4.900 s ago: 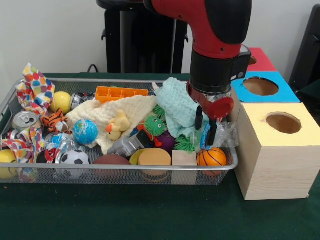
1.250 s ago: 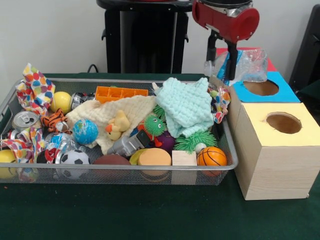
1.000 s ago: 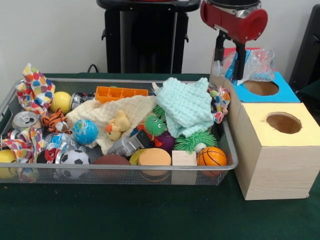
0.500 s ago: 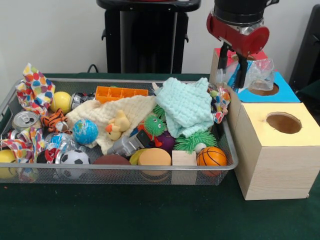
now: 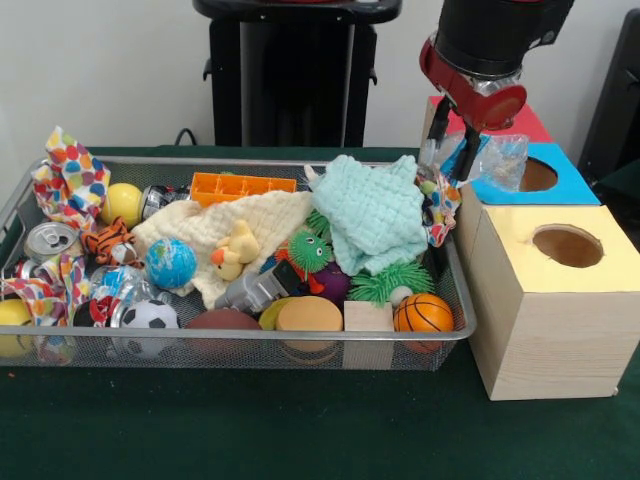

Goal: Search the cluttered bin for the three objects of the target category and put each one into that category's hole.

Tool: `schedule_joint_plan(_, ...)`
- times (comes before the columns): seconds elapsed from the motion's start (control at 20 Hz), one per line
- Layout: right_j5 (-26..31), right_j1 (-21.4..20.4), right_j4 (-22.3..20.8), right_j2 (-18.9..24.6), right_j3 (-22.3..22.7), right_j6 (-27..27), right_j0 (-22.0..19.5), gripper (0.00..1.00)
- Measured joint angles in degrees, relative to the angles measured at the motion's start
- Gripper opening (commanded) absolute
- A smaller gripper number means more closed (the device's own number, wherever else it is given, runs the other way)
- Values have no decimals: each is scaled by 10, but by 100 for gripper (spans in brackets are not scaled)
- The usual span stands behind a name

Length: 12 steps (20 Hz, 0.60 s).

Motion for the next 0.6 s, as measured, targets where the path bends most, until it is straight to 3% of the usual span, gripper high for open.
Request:
schedule_joint_plan(0.4,112,-2,-19,-35,0,65,31,0)
schedule_joint_plan(0.6,141,-8,-21,-47,-1,77,43,0)
